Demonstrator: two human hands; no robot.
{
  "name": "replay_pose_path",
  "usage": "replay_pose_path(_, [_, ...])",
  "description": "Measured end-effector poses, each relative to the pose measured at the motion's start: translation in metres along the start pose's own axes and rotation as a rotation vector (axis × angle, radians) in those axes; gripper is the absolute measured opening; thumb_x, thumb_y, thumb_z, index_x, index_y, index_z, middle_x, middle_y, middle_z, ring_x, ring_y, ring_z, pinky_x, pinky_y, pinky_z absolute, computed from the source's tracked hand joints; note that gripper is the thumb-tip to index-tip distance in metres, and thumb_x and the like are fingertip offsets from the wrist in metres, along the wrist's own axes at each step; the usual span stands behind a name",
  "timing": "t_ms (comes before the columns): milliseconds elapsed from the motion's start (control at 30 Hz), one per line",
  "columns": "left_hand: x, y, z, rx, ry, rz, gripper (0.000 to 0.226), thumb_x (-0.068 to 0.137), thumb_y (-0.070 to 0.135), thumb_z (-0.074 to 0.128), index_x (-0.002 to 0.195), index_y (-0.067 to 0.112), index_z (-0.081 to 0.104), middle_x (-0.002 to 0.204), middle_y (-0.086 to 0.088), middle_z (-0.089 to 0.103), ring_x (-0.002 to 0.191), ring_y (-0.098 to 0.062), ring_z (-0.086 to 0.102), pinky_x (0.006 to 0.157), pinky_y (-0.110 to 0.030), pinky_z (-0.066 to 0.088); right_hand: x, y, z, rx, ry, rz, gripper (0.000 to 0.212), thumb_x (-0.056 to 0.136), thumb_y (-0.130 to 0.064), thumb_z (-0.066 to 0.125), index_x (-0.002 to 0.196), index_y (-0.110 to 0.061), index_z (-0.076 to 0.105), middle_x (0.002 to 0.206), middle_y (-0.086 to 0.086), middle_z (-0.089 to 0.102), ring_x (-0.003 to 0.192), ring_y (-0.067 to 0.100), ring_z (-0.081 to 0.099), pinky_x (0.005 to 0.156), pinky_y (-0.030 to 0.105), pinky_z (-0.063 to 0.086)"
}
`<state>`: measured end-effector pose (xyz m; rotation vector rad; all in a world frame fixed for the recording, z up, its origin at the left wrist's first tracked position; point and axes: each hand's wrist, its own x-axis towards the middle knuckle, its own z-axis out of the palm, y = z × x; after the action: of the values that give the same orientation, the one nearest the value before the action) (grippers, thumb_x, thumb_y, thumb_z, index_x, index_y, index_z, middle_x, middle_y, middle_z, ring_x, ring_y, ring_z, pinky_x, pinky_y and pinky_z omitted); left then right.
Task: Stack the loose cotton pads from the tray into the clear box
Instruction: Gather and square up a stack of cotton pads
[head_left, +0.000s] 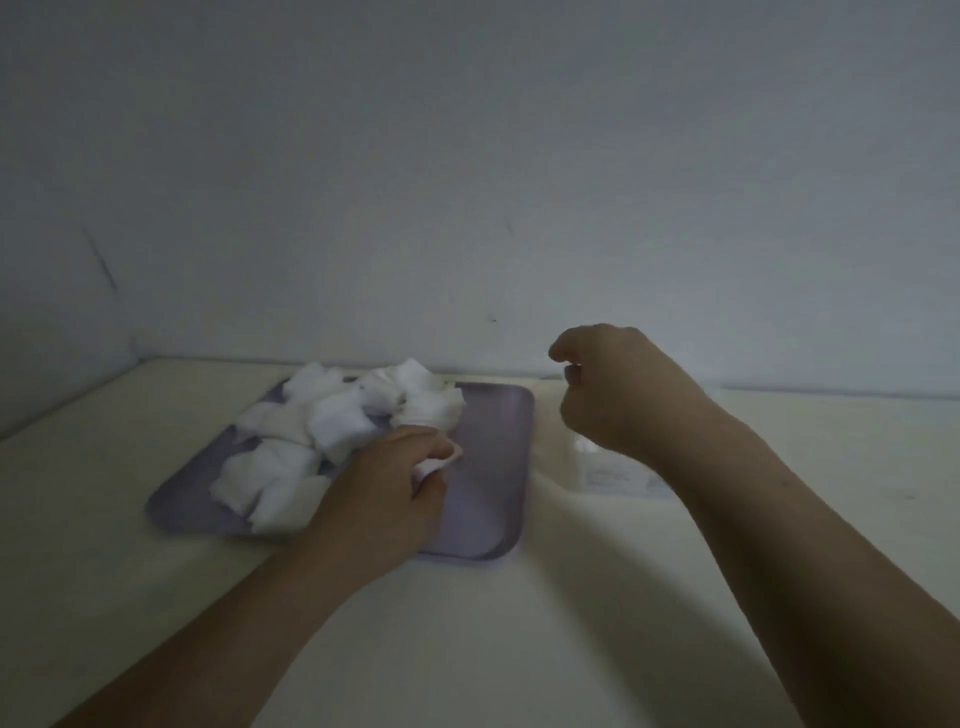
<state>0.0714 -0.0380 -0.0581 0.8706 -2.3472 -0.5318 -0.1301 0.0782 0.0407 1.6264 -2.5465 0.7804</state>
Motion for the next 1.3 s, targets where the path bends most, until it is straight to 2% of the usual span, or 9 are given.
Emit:
replay_pose_path(100, [-0.020, -0.023, -0.021, 0.231, 0.035, -0.130, 0.056, 0.079, 0.049, 0.047, 0.123, 0.024, 0.070, 0.135, 0.000, 0.065, 0.125, -0.026, 0.061, 0.104, -0.040, 0.049, -0.020, -0.034, 0.050, 0.182, -0.113, -0.180, 0.035, 0.094, -0.014, 0.053, 0.125, -0.017, 0.069, 0.128, 0.007, 0.069, 0.120, 0.025, 0.063, 0.102, 0.030, 0.047])
replay_pose_path(267, [-0.038, -0.038, -0.032, 0.537, -0.138, -0.420, 0.063, 0.089, 0.072, 0.034, 0.143, 0.042, 0.044, 0.160, 0.001, 0.029, 0.152, -0.029, 0.019, 0.120, -0.057, 0.019, -0.042, -0.037, 0.117, 0.103, -0.285, -0.351, 0.048, 0.082, -0.037, 0.036, 0.113, -0.020, 0.068, 0.121, 0.004, 0.063, 0.116, 0.029, 0.059, 0.094, 0.042, 0.053])
replay_pose_path(400, [-0.030, -0.042, -0.025, 0.437, -0.137, -0.300, 0.081, 0.076, 0.074, 0.026, 0.129, 0.025, 0.064, 0.139, -0.010, 0.057, 0.135, -0.038, 0.044, 0.116, -0.045, 0.034, -0.039, -0.031, 0.114, 0.123, -0.162, -0.374, 0.048, 0.077, -0.033, 0.047, 0.121, -0.025, 0.067, 0.126, 0.005, 0.064, 0.119, 0.029, 0.060, 0.095, 0.040, 0.054])
replay_pose_path(533, [-0.014, -0.023, -0.014, 0.156, -0.112, -0.056, 0.042, 0.084, 0.040, 0.046, 0.102, 0.013, 0.073, 0.108, -0.006, 0.072, 0.106, -0.026, 0.064, 0.093, -0.038, 0.049, -0.042, -0.028, 0.111, 0.176, -0.137, -0.335, 0.040, 0.078, -0.026, 0.056, 0.115, -0.021, 0.072, 0.117, 0.007, 0.069, 0.111, 0.028, 0.065, 0.091, 0.037, 0.054])
replay_pose_path(633, [0.004, -0.017, -0.015, -0.171, -0.140, -0.087, 0.034, 0.083, 0.025, 0.049, 0.103, 0.021, 0.076, 0.102, 0.007, 0.076, 0.094, -0.008, 0.068, 0.090, -0.030, 0.053, -0.043, -0.023, 0.112, 0.180, -0.101, -0.313, 0.044, 0.077, -0.022, 0.057, 0.118, -0.019, 0.071, 0.123, 0.008, 0.069, 0.112, 0.026, 0.064, 0.096, 0.028, 0.050])
replay_pose_path(733, [0.019, -0.035, -0.020, -0.252, 0.055, -0.116, 0.030, 0.077, 0.021, 0.048, 0.088, 0.024, 0.076, 0.086, 0.011, 0.075, 0.081, -0.006, 0.067, 0.078, -0.028, 0.055, -0.038, -0.018, 0.115, 0.207, -0.087, -0.303, 0.050, 0.081, -0.025, 0.053, 0.130, -0.024, 0.066, 0.142, -0.002, 0.059, 0.127, 0.020, 0.057, 0.102, 0.018, 0.039])
replay_pose_path(900, [0.021, -0.064, -0.026, -0.081, 0.386, -0.057, 0.021, 0.078, 0.005, 0.065, 0.085, 0.025, 0.066, 0.102, 0.009, 0.057, 0.081, -0.012, 0.060, 0.071, -0.029, 0.052, -0.025, -0.020, 0.114, 0.228, 0.010, -0.279, 0.047, 0.088, -0.029, 0.056, 0.135, -0.027, 0.060, 0.158, -0.005, 0.042, 0.143, 0.011, 0.043, 0.111, 0.022, 0.034])
replay_pose_path(1100, [0.030, -0.076, -0.023, -0.020, 0.346, -0.053, 0.043, 0.085, 0.014, 0.072, 0.126, 0.021, 0.061, 0.128, -0.002, 0.060, 0.114, -0.027, 0.060, 0.087, -0.042, 0.055, 0.028, -0.058, 0.119, 0.052, -0.087, -0.155, 0.072, 0.094, -0.040, 0.064, 0.157, -0.026, 0.032, 0.169, 0.000, 0.022, 0.155, 0.021, 0.021, 0.123, 0.034, 0.019])
replay_pose_path(1300, [0.027, -0.085, -0.026, -0.099, 0.354, -0.088, 0.027, 0.086, 0.007, 0.066, 0.110, 0.019, 0.069, 0.105, 0.003, 0.069, 0.095, -0.017, 0.064, 0.076, -0.019, 0.041, 0.054, -0.072, 0.132, 0.101, -0.216, -0.041, 0.075, 0.080, -0.050, 0.080, 0.145, -0.025, 0.051, 0.140, 0.000, 0.062, 0.127, 0.018, 0.057, 0.097, 0.019, 0.036])
